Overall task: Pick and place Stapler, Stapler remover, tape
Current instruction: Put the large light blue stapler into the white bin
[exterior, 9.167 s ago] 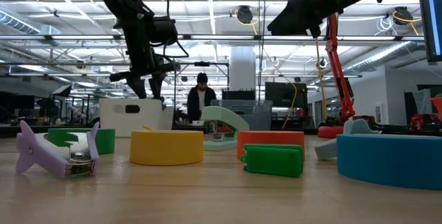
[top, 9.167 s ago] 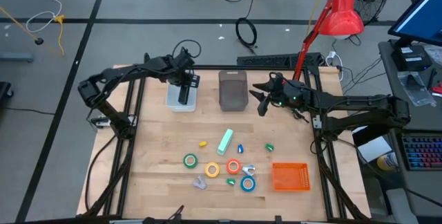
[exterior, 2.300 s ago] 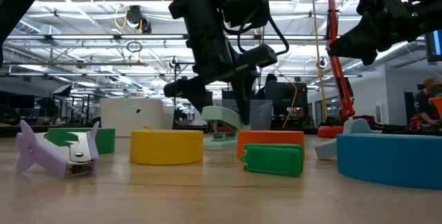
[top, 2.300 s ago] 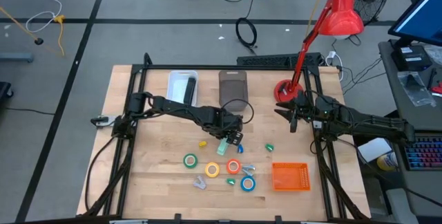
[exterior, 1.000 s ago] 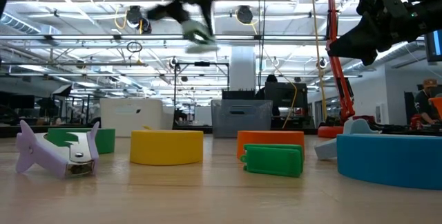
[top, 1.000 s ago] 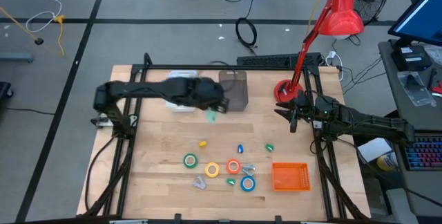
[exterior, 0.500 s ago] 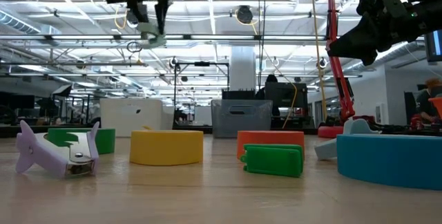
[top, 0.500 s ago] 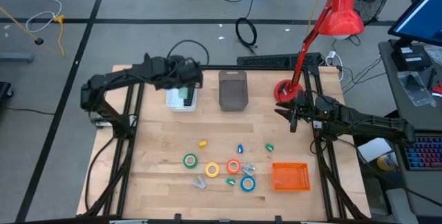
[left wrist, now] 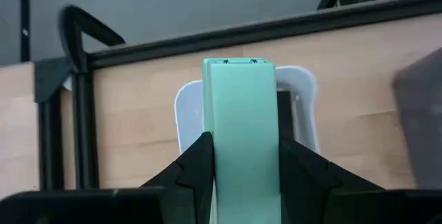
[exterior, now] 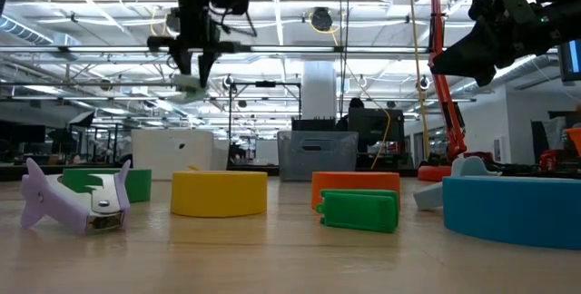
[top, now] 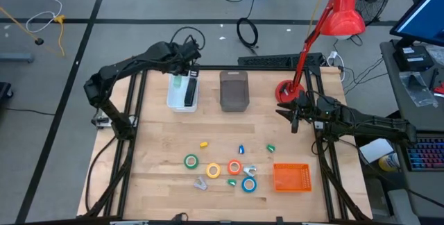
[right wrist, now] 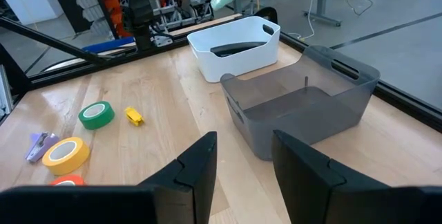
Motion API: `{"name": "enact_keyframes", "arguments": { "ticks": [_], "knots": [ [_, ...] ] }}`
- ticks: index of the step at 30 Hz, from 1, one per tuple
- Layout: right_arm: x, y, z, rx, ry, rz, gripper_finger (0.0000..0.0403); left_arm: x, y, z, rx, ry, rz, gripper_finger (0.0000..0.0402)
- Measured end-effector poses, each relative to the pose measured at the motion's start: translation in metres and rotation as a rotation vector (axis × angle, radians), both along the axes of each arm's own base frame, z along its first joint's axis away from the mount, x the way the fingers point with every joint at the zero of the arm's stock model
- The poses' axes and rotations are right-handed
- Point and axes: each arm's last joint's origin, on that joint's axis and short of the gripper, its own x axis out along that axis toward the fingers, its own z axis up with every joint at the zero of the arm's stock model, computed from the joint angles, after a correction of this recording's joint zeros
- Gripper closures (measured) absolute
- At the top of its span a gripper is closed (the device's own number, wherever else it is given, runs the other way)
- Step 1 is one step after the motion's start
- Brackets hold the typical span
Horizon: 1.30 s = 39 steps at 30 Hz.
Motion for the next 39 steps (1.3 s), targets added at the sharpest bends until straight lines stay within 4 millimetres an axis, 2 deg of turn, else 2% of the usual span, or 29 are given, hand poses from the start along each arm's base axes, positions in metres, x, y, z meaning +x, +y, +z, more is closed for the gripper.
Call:
{"name": "enact_keyframes", "arguments": {
  "ticks": [5, 12, 16, 26, 39],
  "knots": [
    [0.0, 0.0, 0.0, 0.0, 0.0, 0.0, 0.0273, -0.001, 0.008, -0.037, -0.067, -0.049, -0.01, 0.0273],
    [0.0, 0.0, 0.0, 0.0, 0.0, 0.0, 0.0273, -0.005, 0.013, -0.071, -0.115, -0.109, -0.026, 0.0273],
    [0.0, 0.0, 0.0, 0.0, 0.0, 0.0, 0.0273, -0.011, 0.012, -0.08, -0.138, -0.076, -0.021, 0.0273],
    [0.0, 0.0, 0.0, 0.0, 0.0, 0.0, 0.0273, -0.016, 0.023, -0.08, -0.121, -0.085, -0.028, 0.0273],
    [0.0, 0.0, 0.0, 0.0, 0.0, 0.0, 0.0273, -0.009, 0.029, -0.106, -0.19, -0.011, -0.05, 0.0273]
  ]
}}
